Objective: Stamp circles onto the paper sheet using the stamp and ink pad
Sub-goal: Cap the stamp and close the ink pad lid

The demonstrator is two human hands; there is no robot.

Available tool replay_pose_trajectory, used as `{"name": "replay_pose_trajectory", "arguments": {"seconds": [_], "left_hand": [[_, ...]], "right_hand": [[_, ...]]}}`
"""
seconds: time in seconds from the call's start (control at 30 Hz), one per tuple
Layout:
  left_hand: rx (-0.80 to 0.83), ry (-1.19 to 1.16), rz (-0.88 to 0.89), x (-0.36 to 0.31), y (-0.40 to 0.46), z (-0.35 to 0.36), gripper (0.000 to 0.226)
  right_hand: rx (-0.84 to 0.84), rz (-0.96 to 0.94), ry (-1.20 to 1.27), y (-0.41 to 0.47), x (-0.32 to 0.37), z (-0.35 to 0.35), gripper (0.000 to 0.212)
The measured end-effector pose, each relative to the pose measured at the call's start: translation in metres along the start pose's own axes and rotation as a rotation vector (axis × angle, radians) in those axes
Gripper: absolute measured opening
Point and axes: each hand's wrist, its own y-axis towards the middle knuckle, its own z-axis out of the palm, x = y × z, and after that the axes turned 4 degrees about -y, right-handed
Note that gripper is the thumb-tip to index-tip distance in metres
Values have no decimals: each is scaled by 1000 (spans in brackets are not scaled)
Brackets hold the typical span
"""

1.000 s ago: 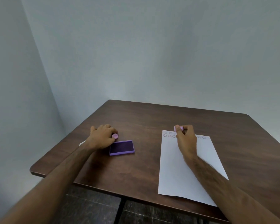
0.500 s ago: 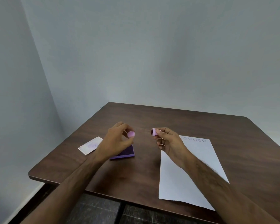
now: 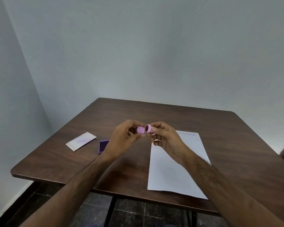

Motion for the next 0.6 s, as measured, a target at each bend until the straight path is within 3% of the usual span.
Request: {"name": "replay_pose_trajectory", "arguments": {"seconds": [0.33, 0.6], "left_hand": [[-30, -5, 42, -4, -3, 9, 32], [-42, 41, 75, 0, -1, 11, 35]], "right_hand": [[-69, -40, -254, -8, -1, -2, 29], [-108, -134, -353, -2, -6, 3, 23]]}}
